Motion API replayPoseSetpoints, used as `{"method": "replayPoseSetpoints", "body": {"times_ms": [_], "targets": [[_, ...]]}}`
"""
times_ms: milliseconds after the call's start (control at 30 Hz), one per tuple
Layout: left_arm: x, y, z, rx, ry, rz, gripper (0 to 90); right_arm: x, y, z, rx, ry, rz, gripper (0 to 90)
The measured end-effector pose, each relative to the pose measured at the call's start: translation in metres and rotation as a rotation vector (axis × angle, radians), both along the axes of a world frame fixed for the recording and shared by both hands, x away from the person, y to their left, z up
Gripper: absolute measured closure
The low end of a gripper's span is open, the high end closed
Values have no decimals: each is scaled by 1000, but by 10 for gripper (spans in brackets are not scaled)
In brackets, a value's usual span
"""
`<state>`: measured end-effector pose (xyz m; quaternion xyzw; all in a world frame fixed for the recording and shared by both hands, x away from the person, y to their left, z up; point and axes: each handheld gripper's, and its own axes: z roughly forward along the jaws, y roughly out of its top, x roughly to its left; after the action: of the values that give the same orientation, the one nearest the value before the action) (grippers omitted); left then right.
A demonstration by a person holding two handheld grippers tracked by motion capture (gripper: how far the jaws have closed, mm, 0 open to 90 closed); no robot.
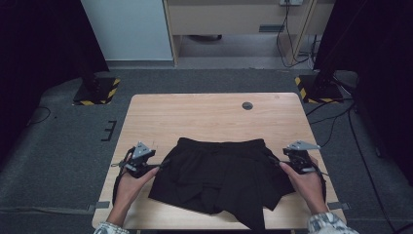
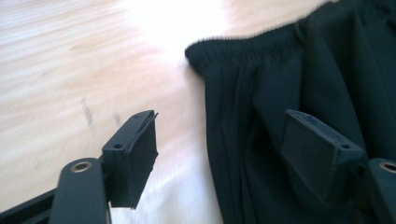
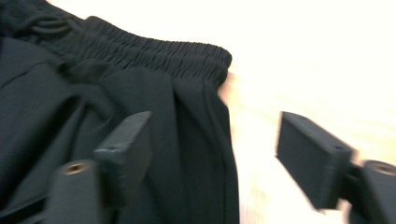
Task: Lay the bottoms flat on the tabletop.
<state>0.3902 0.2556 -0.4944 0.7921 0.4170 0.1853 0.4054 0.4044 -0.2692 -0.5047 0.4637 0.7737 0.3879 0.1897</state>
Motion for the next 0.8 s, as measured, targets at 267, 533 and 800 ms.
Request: {"method": "replayPoseSetpoints", "body": {"times_ms": [267,533,800], "targets": [[30,1,-4,56,69,11,402,35,13,-23,-66,80,66,575],[46,-12,-12,42,102,29,397,36,29,-26,-77,45,82,640],[58,-30,-27,111,157,20,553,42,31,-21,-91,93,94,809]]}}
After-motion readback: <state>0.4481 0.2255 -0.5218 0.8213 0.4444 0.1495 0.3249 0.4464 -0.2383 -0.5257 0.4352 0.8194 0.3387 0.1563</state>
